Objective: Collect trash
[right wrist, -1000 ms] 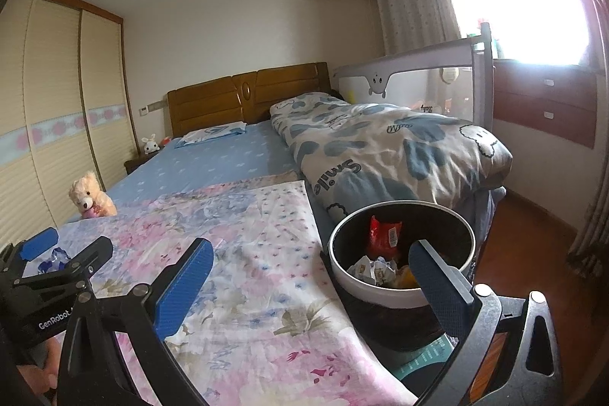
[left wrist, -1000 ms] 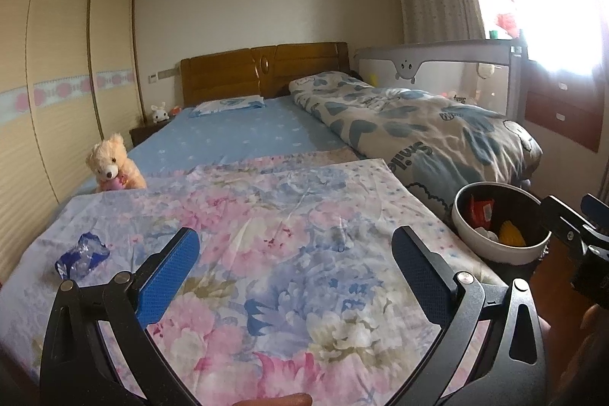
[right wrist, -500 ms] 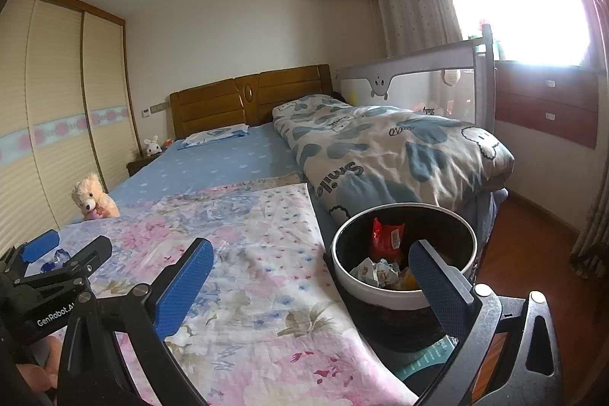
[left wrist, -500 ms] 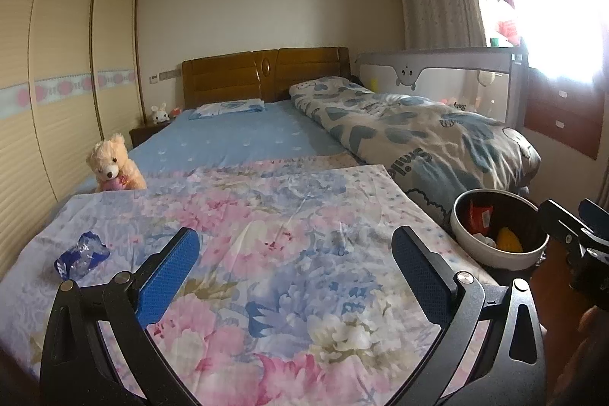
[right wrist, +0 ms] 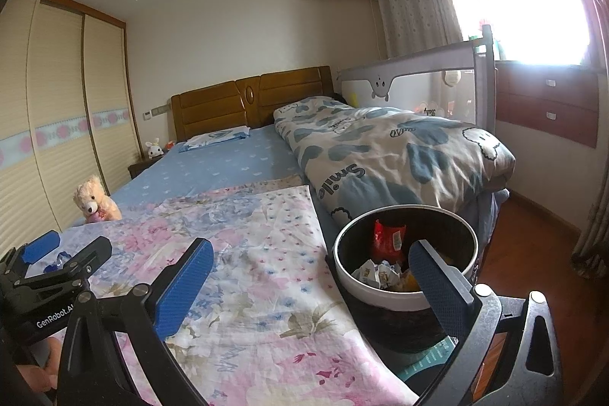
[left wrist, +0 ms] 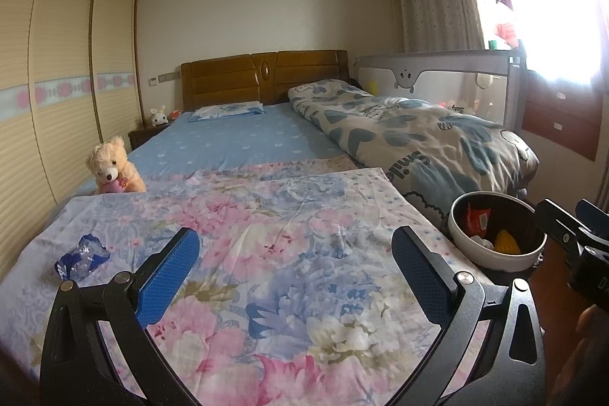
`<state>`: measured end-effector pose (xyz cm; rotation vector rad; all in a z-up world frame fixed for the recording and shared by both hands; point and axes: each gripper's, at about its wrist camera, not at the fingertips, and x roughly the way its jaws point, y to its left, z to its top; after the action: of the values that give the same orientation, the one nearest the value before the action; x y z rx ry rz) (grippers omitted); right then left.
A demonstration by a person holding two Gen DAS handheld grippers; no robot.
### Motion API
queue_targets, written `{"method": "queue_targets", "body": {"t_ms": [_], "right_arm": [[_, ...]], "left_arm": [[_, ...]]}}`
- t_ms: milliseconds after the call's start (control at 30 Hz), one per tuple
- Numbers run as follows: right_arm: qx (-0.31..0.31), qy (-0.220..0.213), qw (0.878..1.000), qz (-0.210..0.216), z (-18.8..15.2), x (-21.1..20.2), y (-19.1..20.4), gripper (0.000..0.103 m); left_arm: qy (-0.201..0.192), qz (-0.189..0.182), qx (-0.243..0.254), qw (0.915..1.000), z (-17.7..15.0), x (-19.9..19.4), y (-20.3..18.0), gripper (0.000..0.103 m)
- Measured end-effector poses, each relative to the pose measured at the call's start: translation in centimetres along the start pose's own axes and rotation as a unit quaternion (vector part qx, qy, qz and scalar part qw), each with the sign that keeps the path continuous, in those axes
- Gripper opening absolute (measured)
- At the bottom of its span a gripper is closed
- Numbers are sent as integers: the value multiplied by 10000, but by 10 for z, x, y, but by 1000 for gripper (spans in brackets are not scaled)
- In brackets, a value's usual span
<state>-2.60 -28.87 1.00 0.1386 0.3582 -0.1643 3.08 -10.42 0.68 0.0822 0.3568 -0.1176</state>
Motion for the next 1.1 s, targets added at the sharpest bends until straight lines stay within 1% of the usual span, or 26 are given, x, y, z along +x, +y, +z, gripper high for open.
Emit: {"method": "queue_targets", "body": {"t_ms": [1100], "right_arm": [[42, 7, 10000, 39, 2, 1, 2, 103]], "left_arm": [[3, -13, 13, 10000, 1, -2, -2, 103]]}}
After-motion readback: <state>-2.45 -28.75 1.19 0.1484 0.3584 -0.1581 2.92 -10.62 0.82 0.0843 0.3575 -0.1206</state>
